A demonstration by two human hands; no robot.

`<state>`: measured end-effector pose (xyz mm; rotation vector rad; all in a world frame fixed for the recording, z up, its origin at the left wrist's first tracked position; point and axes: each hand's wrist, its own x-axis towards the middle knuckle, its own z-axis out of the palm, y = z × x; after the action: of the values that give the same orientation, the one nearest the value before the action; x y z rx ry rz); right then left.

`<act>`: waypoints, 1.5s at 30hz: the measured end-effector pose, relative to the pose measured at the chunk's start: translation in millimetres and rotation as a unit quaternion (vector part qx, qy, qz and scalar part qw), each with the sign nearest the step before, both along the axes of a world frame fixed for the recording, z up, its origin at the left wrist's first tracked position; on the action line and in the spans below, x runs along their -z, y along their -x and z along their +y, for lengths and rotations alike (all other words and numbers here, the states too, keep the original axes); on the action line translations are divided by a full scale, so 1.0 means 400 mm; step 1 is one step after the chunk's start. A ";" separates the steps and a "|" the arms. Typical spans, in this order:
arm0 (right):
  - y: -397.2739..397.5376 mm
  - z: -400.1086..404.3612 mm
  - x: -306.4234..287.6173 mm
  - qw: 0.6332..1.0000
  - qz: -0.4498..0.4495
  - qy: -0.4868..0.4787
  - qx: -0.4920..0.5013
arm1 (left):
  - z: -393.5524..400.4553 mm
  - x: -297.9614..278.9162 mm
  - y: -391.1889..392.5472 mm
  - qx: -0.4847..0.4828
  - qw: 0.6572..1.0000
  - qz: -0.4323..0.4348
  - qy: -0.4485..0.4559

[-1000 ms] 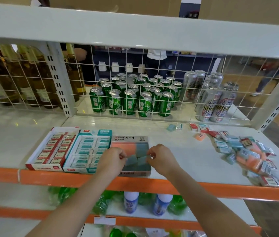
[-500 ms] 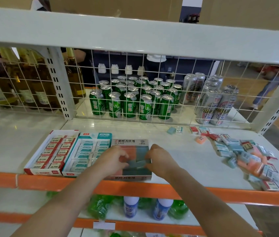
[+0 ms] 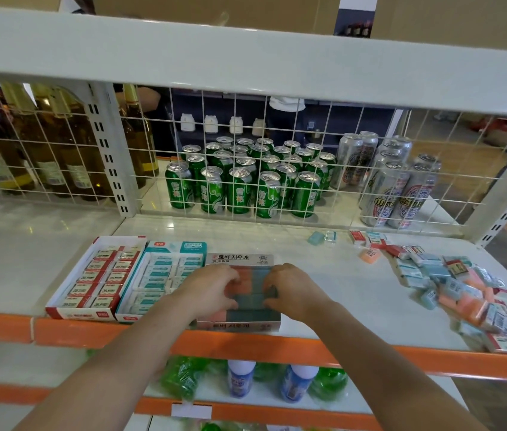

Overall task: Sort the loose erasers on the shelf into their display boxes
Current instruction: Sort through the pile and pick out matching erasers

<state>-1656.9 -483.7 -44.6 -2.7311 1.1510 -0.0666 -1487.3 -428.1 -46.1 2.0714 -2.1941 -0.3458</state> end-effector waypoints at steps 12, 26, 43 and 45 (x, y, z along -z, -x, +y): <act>0.054 -0.020 0.008 0.983 -0.147 -0.058 0.095 | -0.025 -0.004 0.022 -0.024 0.998 0.062 0.006; 0.347 -0.116 0.029 0.952 -0.137 -0.061 0.269 | -0.202 0.015 0.262 0.014 0.984 0.175 0.033; 0.566 -0.199 0.023 0.927 -0.060 -0.028 0.368 | -0.354 0.064 0.487 0.074 0.992 0.103 0.021; 0.573 -0.203 0.033 0.936 -0.029 -0.025 0.349 | -0.371 0.070 0.510 0.067 0.994 0.085 0.026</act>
<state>-1886.1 -565.0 -57.9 -2.1211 2.0020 -0.2021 -1691.3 -576.6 -74.1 1.8009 -2.2196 -0.4525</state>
